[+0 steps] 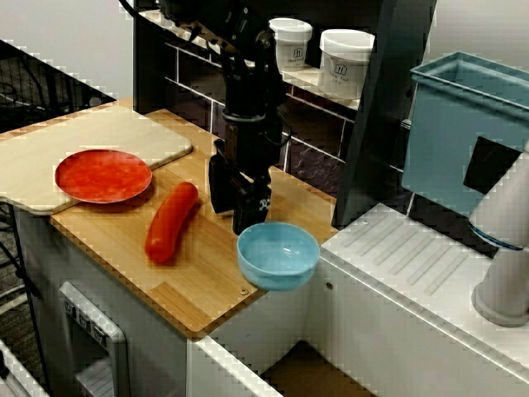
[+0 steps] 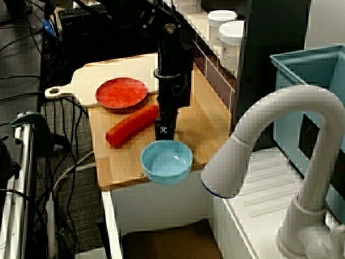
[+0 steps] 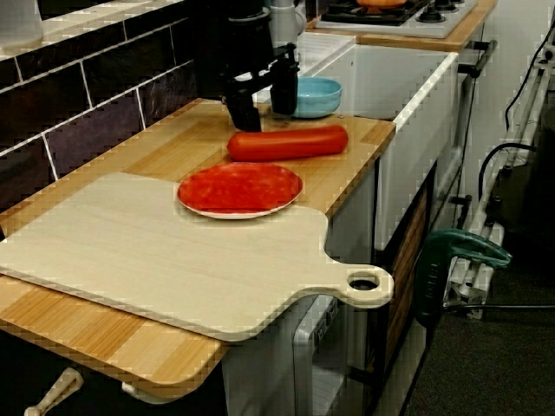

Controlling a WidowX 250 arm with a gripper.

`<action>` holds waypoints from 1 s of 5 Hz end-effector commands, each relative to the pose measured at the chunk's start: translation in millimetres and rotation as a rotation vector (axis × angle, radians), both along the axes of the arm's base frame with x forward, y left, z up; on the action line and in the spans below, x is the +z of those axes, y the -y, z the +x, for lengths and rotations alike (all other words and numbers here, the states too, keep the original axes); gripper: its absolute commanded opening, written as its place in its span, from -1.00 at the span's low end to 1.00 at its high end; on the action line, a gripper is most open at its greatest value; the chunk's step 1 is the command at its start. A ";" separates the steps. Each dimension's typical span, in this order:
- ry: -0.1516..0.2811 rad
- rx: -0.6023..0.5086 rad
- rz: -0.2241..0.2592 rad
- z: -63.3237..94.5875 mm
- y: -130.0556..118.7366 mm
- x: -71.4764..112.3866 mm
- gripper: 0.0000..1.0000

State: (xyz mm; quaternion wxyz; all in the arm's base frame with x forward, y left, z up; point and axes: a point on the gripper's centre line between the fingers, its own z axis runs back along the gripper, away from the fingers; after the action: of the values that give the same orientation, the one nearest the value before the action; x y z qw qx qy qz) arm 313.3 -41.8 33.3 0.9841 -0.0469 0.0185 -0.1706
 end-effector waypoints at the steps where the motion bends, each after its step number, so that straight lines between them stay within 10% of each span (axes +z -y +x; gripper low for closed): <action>1: 0.068 -0.045 -0.048 -8.8 37.5 22.9 1.00; 3: 0.062 -0.076 -0.032 -24.6 53.5 22.8 1.00; 5: 0.065 0.052 -0.041 -33.1 9.2 38.1 1.00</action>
State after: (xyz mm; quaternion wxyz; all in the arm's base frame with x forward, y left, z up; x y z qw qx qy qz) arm 277.7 -50.6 59.1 0.9883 -0.0639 0.0078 -0.1381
